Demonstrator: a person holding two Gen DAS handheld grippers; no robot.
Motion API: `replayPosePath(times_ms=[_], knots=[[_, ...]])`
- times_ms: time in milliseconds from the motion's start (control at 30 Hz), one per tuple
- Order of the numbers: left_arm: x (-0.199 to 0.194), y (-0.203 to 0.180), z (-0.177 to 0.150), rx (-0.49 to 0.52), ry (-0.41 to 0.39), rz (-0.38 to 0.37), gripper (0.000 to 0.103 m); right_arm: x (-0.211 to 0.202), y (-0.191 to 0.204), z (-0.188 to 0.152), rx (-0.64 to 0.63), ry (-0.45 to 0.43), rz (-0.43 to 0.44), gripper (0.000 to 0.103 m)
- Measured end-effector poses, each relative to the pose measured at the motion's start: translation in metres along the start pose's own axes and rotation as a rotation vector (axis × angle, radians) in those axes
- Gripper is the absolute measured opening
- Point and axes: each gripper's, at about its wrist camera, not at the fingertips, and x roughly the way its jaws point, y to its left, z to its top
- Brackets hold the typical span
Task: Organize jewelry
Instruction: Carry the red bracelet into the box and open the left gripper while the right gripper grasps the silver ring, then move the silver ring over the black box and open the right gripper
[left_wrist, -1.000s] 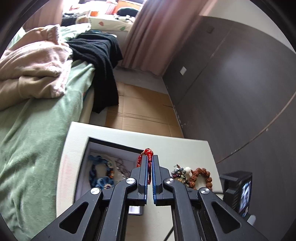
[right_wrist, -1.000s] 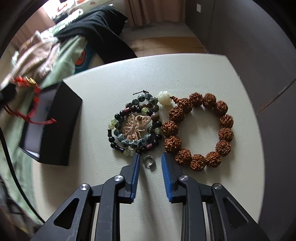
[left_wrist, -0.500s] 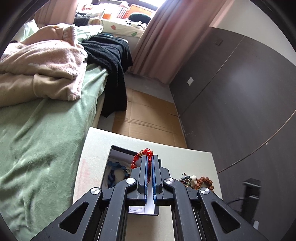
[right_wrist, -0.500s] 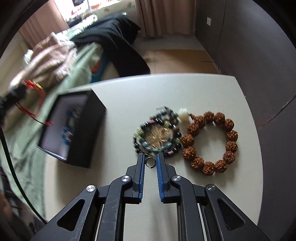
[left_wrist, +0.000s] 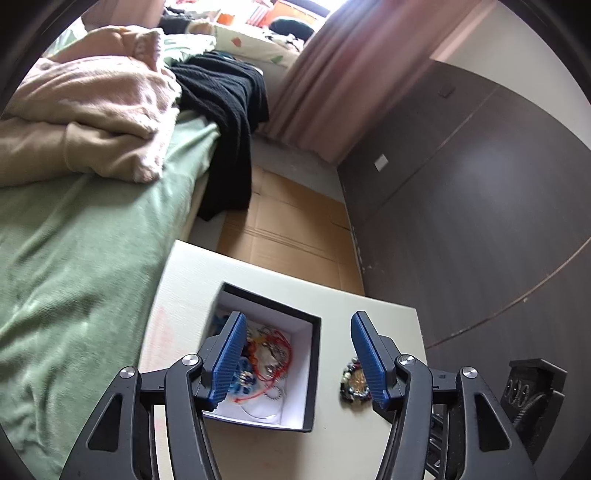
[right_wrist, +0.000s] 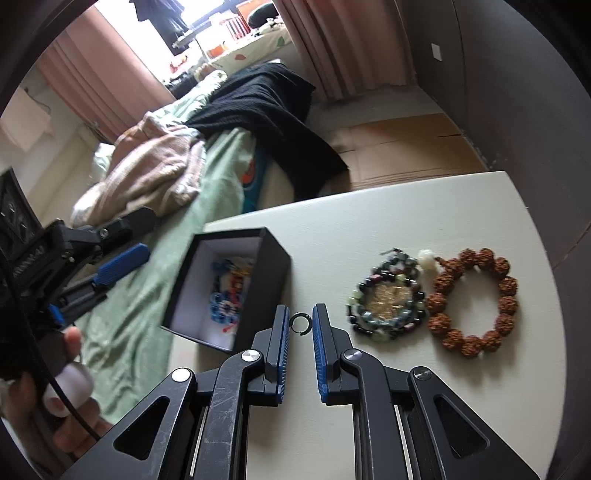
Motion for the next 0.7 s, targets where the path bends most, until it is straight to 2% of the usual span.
replayPosePath(times_ms=[267,567,600,633,700], knots=[[-0.01,0.014,0.006,-0.038,-0.02,0.029,0.06,0.005,0.025,0.007,0.007,-0.042,0.131,0.014],[-0.024,0.042,0.013,-0.128,-0.054,0.056,0.06,0.036,0.047,0.011,0.035,0.01,0.236,0.015],[-0.025,0.045,0.014,-0.137,-0.055,0.058,0.06,0.039,0.047,0.012,0.042,0.025,0.245,0.024],[-0.025,0.046,0.014,-0.141,-0.056,0.059,0.06,0.039,0.045,0.012,0.049,0.027,0.243,0.04],[-0.026,0.048,0.014,-0.143,-0.057,0.06,0.06,0.032,0.04,0.012,0.063,-0.007,0.223,0.057]])
